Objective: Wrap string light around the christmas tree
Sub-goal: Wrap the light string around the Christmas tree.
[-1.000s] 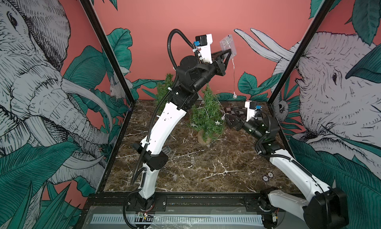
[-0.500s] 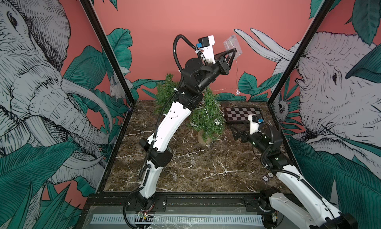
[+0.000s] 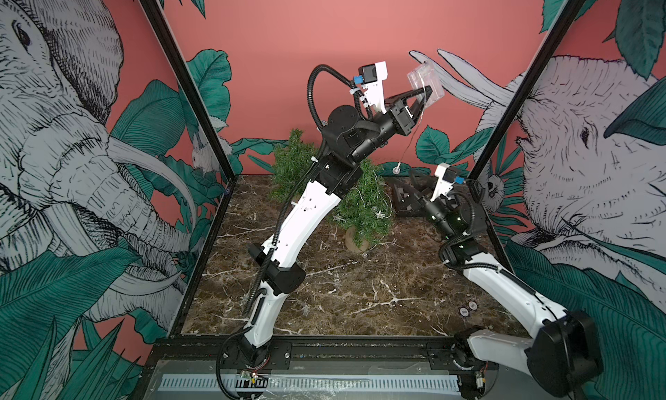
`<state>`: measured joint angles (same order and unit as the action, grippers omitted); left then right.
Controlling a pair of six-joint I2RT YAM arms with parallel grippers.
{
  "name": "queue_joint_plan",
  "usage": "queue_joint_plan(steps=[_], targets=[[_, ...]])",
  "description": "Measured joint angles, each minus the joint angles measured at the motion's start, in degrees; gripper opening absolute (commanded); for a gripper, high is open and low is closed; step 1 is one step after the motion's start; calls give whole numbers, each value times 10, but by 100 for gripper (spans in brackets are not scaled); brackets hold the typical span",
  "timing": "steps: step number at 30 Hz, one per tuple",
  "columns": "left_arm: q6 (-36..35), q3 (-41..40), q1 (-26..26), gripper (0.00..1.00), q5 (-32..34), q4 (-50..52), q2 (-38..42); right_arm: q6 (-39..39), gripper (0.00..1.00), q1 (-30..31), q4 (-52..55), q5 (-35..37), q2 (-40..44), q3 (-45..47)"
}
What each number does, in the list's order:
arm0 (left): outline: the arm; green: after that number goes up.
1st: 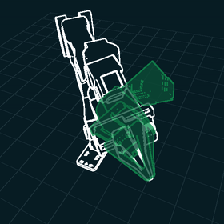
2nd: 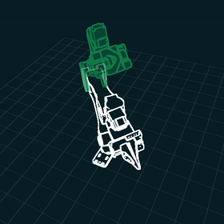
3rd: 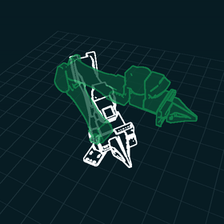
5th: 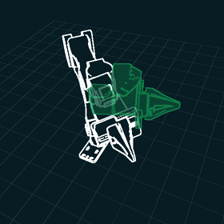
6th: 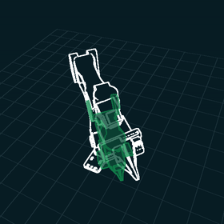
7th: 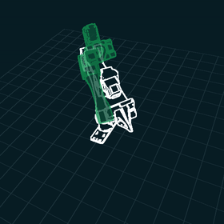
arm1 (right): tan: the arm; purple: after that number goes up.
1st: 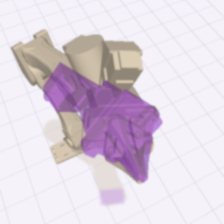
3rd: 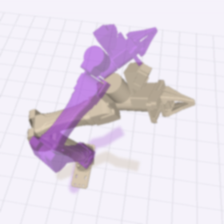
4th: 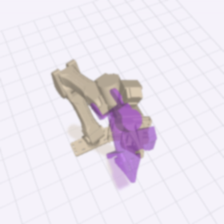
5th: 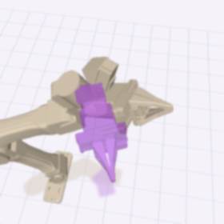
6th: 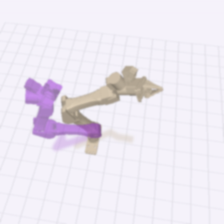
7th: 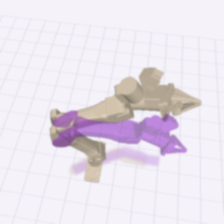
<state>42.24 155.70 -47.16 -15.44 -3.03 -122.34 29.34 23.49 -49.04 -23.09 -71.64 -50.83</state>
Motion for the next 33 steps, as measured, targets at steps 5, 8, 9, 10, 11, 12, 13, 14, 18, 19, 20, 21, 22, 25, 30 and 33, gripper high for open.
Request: queue_joint_plan(steps=[5, 8, 9, 10, 11, 12, 13, 14, 18, 19, 20, 21, 22, 25, 30, 33], targets=[[2, 0, 0, 0, 0, -1, 1, 3, 99, 21, -52, 26, -89, -80], [2, -1, 1, 0, -2, 0, 2, 12, 99, 20, -70, 48, -142, -128], [2, -1, 1, 0, -2, 0, 2, 14, 99, 20, -71, 57, -155, -141], [2, -2, 1, 0, -3, 1, 4, 16, 99, 20, -71, 70, -168, -154], [1, -4, 1, 0, -3, 1, 6, 17, 98, 20, -70, 81, -176, -162], [0, -9, 1, 0, -3, 1, 11, 17, 97, 20, -69, 94, -183, -167], [0, -16, 1, 0, -4, 2, 17, 16, 96, 20, -67, 105, -190, -172], [-1, -20, 1, 0, -5, 2, 23, 15, 94, 19, -64, 114, -195, -177], [-4, -31, 1, 0, -17, 4, 49, 14, 90, 13, -58, 142, -227, -212], [-7, -32, 1, 0, -23, 4, 56, 14, 87, 11, -56, 148, -233, -220], [-10, -33, 1, 0, -28, 4, 62, 15, 86, 8, -51, 154, -237, -228], [-16, -38, 1, 0, -35, 5, 71, 15, 85, 4, -42, 161, -241, -239], [-20, -47, 1, 0, -40, 5, 82, 15, 84, 0, -32, 167, -241, -248], [-31, -88, 1, 0, -50, 3, 122, 4, 79, -13, -9, 186, -241, -280], [-65, -157, 1, 0, -61, 4, 185, -5, 76, -35, 32, 210, -226, -312], [-87, -220, 1, 0, -63, 5, 233, -18, 75, -45, 51, 217, -193, -296]])
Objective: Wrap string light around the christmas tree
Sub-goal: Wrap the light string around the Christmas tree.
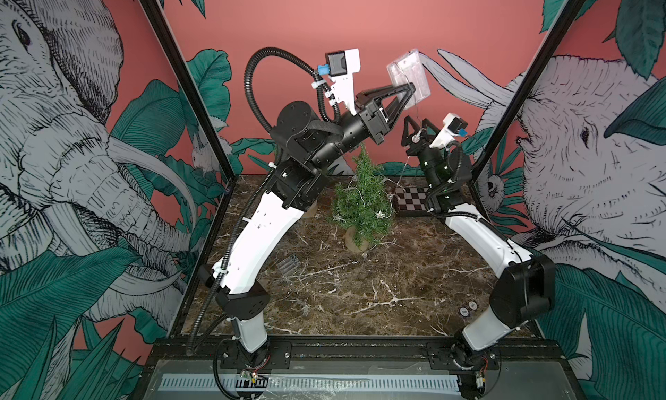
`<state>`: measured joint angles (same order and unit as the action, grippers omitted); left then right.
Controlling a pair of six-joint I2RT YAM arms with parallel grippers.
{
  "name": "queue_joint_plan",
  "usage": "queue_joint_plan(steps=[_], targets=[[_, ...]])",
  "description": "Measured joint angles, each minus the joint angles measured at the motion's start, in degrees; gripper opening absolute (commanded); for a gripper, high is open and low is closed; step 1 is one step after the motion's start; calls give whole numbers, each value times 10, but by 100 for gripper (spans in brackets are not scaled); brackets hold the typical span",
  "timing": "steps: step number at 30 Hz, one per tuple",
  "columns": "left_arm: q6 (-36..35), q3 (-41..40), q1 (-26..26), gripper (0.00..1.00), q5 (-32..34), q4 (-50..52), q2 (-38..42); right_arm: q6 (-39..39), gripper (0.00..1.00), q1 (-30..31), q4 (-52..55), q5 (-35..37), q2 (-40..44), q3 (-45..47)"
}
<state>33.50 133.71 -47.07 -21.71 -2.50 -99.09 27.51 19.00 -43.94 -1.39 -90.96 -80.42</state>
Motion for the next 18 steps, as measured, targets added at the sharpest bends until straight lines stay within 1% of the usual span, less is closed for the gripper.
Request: queue_joint_plan(steps=[3, 10, 13, 16, 18], targets=[[-17, -72, 0, 0, 2, -3, 52, -14, 75, -2, 9, -5, 49, 35], [-65, -245, 0, 0, 36, 5, 196, -28, 81, 9, 12, -69, 178, 153], [-92, -301, 0, 0, 64, 31, 263, -43, 84, 36, 31, -93, 216, 189], [-111, -346, 0, 0, 100, 54, 326, -64, 91, 74, 50, -119, 244, 215], [-119, -374, 0, 0, 131, 65, 365, -76, 94, 96, 61, -134, 255, 230]])
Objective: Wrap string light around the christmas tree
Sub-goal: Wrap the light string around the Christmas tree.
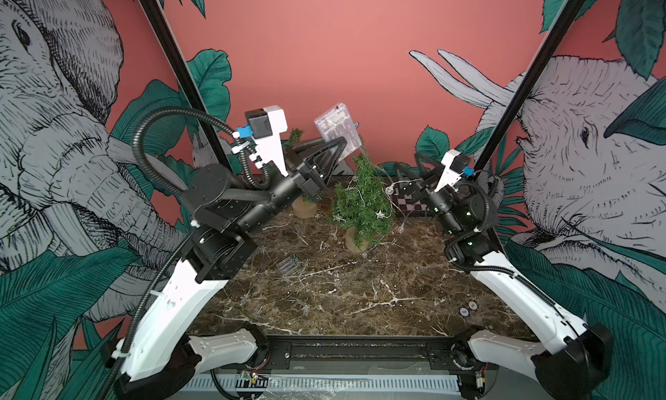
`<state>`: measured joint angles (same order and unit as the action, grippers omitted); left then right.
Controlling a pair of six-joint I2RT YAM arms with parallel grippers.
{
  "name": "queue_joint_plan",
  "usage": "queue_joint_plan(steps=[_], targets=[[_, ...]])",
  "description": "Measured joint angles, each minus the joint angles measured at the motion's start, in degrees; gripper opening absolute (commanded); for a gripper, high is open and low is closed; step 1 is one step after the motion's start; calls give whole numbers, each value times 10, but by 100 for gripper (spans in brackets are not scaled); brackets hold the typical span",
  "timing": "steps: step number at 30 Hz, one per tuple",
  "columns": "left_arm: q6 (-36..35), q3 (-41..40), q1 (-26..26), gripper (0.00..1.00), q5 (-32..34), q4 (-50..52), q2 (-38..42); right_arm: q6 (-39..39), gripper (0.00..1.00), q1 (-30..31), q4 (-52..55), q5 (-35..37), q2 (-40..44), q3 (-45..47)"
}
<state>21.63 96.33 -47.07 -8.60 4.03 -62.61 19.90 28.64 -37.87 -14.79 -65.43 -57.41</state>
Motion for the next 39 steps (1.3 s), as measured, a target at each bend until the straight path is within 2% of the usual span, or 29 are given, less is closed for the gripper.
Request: queue_joint_plan(steps=[4, 9, 16, 24, 32, 39], targets=[[-21, -28, 0, 0, 72, 34, 52, -26, 95, 44, 30, -19, 6, 20], [-54, -28, 0, 0, 149, 69, 72, -67, 98, 90, 78, -36, 3, 33], [-123, -23, 0, 0, 267, 107, 59, -113, 98, 119, 144, -50, 4, 48], [-217, 15, 0, 0, 419, 139, 6, -124, 98, 125, 190, -68, 28, 77], [-243, 32, 0, 0, 435, 154, -17, -111, 99, 128, 213, -38, 33, 82], [-252, 125, 7, 0, 422, 166, -79, -101, 99, 130, 192, -10, 73, 128]])
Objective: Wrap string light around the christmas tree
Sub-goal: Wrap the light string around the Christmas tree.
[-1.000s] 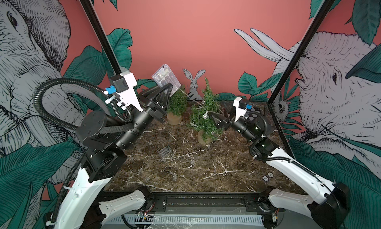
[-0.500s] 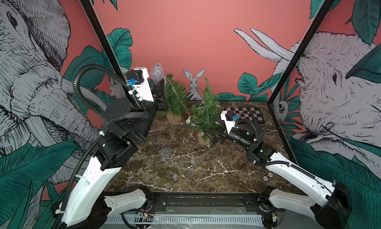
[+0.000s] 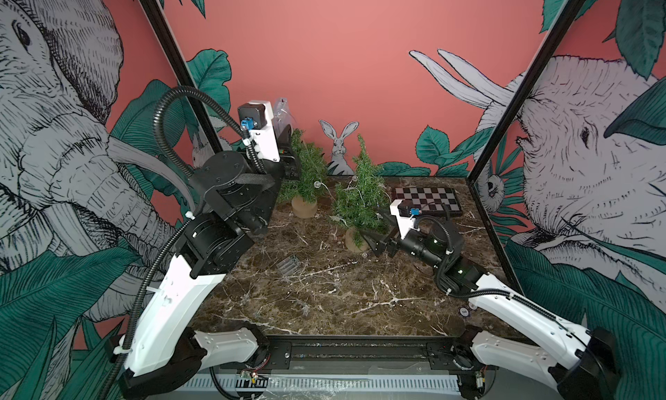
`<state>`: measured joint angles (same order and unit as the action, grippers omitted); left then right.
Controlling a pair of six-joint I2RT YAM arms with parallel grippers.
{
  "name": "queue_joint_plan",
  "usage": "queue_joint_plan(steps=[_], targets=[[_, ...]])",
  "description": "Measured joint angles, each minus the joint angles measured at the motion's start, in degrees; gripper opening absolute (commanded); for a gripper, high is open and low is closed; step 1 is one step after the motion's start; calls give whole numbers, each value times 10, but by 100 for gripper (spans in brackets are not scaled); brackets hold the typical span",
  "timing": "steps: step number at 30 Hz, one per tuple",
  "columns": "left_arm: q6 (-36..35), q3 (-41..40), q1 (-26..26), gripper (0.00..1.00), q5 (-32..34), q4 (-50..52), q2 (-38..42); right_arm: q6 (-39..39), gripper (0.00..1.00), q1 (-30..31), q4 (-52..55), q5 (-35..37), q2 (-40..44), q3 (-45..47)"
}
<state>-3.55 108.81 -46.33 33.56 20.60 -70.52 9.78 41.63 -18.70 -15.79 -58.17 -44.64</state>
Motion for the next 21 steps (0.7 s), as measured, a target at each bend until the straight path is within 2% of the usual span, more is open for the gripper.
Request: queue_joint_plan(steps=[9, 12, 16, 21], targets=[[71, 231, 51, 0, -125, 67, -191, -5, 99, 0, -25, 92, 76, -3], [108, 248, 87, 0, -203, 69, -232, -23, 99, 0, 9, 120, 75, -47], [148, 257, 132, 0, -300, 62, -281, -42, 99, -14, 56, 129, 32, -153], [172, 259, 159, 0, -391, 42, -329, 3, 99, -97, 54, 83, -39, -231]])
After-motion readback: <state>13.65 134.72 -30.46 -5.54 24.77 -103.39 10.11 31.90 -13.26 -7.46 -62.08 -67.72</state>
